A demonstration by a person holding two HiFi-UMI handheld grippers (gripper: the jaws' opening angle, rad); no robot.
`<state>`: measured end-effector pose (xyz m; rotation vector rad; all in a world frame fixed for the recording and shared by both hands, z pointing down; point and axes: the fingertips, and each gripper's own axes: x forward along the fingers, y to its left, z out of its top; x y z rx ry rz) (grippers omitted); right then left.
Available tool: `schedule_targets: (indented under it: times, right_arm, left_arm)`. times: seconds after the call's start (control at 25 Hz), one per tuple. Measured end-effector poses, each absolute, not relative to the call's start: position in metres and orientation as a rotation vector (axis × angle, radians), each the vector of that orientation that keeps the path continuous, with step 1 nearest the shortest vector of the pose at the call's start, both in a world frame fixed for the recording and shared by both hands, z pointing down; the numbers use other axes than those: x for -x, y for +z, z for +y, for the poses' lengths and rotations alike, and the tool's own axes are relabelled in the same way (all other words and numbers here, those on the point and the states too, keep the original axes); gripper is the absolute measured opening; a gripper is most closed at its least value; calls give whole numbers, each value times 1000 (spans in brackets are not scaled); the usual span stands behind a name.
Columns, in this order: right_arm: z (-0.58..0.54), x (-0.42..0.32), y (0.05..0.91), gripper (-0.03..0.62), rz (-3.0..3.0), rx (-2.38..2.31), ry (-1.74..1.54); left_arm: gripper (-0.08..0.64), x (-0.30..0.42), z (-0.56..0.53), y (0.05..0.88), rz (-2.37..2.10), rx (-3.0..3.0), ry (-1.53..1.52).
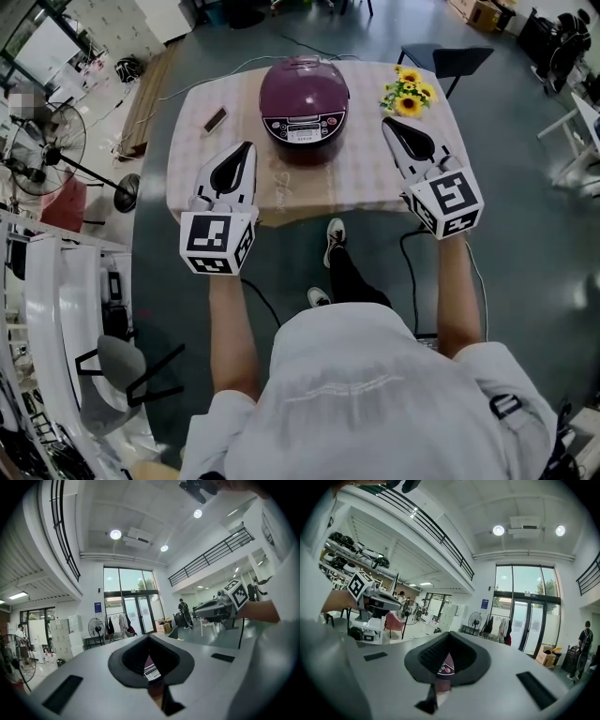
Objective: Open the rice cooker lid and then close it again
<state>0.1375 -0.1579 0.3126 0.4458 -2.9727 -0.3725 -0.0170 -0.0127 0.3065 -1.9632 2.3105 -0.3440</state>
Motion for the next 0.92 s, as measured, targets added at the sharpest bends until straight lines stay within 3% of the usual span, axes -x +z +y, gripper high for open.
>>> schedule_targets:
  times: [0.92]
  right_arm:
    - [-157, -142, 323, 26, -2948, -438, -418]
  left_arm:
    - [16, 9, -9, 320, 2315, 1987, -356]
